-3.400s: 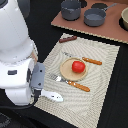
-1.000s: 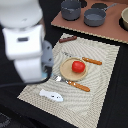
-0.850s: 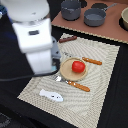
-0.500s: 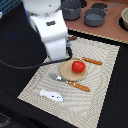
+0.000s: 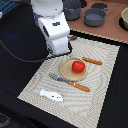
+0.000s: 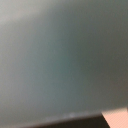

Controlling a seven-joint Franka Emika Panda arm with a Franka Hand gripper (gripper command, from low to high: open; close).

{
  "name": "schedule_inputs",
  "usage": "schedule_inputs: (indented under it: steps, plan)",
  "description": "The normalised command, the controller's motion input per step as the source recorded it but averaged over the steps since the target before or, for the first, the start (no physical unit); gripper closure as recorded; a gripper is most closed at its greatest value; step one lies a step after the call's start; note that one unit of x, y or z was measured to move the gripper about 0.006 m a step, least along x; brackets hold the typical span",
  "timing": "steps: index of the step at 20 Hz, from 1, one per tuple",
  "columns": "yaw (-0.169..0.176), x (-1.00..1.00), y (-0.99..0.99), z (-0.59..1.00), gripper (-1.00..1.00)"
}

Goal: Interact with the objects in diverse but meaningful ways.

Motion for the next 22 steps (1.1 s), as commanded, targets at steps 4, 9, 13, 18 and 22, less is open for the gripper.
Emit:
schedule_inputs:
  steps: [4,9,13,18,22]
  plan:
    - [0.0,-0.28,-0.08,-0.53,1.0]
    - [0.0,-0.09,-0.06,-0.55,1.0]
    - [0.0,-0.02,0.0,0.05,-1.0]
    - [0.0,0.03,0.09,0.86,-1.0]
    - [0.002,0.0,0.21,1.0,-1.0]
